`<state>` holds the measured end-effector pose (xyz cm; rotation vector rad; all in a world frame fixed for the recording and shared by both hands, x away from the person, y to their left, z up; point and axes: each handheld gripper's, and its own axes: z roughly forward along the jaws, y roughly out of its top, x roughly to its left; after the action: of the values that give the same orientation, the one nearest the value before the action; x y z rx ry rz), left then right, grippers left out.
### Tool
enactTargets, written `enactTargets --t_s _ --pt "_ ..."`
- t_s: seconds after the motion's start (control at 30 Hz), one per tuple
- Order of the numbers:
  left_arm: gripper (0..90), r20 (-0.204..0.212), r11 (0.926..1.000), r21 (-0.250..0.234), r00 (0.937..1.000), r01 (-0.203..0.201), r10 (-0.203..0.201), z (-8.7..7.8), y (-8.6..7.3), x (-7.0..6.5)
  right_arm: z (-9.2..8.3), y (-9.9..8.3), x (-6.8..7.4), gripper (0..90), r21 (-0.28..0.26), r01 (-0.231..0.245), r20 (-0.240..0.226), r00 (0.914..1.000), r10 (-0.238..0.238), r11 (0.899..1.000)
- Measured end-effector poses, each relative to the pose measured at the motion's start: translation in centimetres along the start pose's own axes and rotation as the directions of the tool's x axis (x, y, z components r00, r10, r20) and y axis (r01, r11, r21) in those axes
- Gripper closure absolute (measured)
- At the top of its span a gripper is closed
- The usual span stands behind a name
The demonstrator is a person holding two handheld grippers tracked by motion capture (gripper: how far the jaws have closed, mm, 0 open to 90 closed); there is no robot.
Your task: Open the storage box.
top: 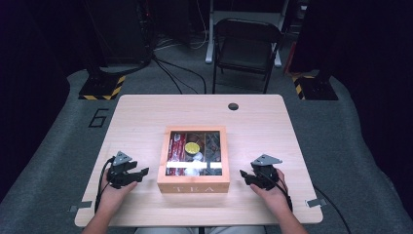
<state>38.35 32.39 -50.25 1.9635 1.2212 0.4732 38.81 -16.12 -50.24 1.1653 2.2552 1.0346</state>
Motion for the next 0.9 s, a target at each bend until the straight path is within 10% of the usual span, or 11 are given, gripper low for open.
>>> enactTargets --t_s 0.73,0.9 --pt "43.0 0.078 0.9999 -0.005 0.9969 -0.013 0.013 -1.9 0.3 -1.5 -2.8 1.1 0.5 42.7 -0.09 -0.017 -0.096 0.9954 0.009 0.996" --pt "42.6 0.084 0.9996 0.003 0.9961 -0.027 0.026 -2.3 0.7 -1.8 -3.3 1.3 1.3 41.0 -0.083 0.049 -0.078 0.9954 -0.055 0.995"
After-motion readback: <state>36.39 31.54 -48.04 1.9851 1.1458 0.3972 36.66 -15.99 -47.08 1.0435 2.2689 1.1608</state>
